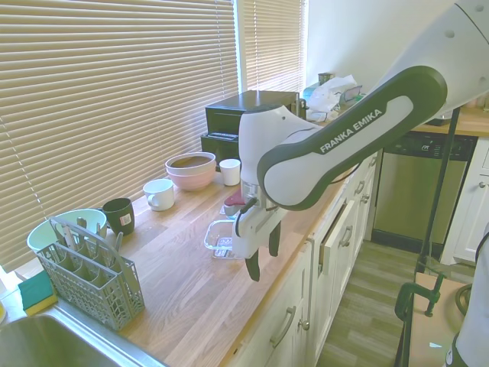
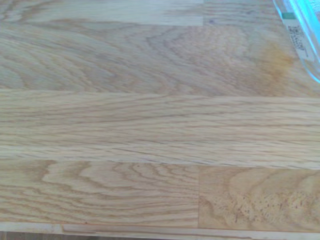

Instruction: Cover the lid of the food container

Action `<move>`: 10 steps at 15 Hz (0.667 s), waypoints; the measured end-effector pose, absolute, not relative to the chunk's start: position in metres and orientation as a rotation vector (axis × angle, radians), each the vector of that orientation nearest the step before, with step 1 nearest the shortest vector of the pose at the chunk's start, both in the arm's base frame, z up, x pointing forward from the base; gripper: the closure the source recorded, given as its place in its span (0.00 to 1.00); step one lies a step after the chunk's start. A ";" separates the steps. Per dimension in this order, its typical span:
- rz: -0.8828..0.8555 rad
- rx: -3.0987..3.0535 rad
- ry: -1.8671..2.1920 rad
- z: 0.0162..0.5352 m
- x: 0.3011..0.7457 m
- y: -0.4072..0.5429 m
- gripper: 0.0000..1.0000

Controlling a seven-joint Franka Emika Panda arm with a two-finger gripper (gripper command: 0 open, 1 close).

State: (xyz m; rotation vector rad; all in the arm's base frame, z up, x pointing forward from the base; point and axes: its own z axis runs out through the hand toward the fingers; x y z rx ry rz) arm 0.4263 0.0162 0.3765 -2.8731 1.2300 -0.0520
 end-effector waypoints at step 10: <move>-0.118 -2.918 1.190 0.404 0.434 -0.078 0.00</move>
